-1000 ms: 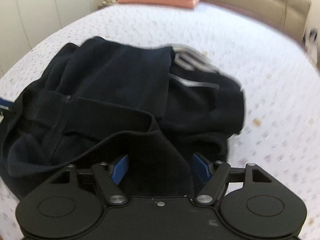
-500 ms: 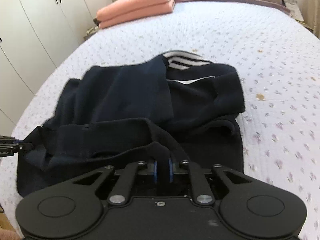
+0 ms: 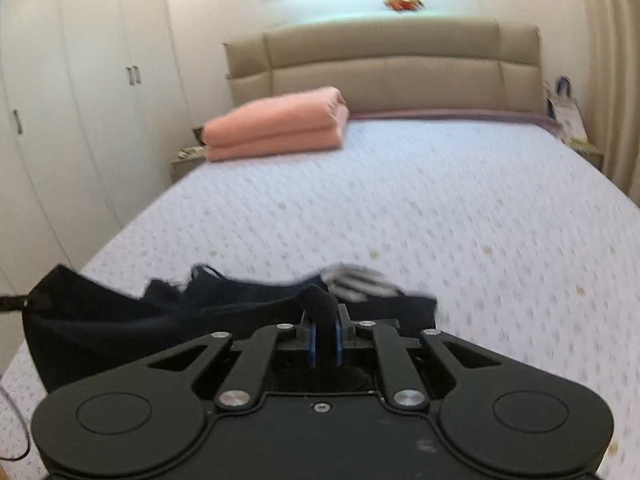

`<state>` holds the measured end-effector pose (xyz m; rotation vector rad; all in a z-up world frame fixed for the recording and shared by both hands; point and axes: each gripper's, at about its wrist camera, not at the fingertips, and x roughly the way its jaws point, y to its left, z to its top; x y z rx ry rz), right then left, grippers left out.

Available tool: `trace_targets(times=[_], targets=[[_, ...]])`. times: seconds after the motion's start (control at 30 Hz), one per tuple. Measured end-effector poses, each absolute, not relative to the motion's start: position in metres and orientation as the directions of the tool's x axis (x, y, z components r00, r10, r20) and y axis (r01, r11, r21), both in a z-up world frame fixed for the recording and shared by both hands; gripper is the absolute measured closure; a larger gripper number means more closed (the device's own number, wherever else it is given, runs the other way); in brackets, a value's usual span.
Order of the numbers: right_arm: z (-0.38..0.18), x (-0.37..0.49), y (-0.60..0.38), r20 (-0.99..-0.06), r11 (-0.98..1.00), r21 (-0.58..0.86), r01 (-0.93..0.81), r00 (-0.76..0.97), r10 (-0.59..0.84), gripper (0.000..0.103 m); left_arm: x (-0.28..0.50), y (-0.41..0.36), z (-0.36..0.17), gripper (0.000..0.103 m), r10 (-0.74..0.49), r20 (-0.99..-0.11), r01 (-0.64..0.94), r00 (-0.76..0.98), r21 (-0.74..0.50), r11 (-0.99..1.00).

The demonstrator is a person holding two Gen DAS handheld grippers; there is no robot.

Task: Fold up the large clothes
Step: 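Lift the jacket edge with both grippers and carry it over the bed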

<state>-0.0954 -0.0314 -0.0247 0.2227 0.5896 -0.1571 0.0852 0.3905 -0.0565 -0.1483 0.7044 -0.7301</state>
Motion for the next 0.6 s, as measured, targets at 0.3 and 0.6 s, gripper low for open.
trace_targets(times=[0.3,0.6], targets=[[-0.019,0.003,-0.098,-0.473,0.962,0.103,0.252,0.863,-0.176,0.09,0.194,0.347,-0.046,0.085,-0.576,-0.446,0.445,0.685,-0.37,0.815],[-0.106,0.054,-0.104,-0.716,0.933,0.088,0.349,0.673,-0.184,0.05,0.216,0.326,-0.122,0.062,-0.345,-0.663,0.182,0.664,-0.305,0.935]])
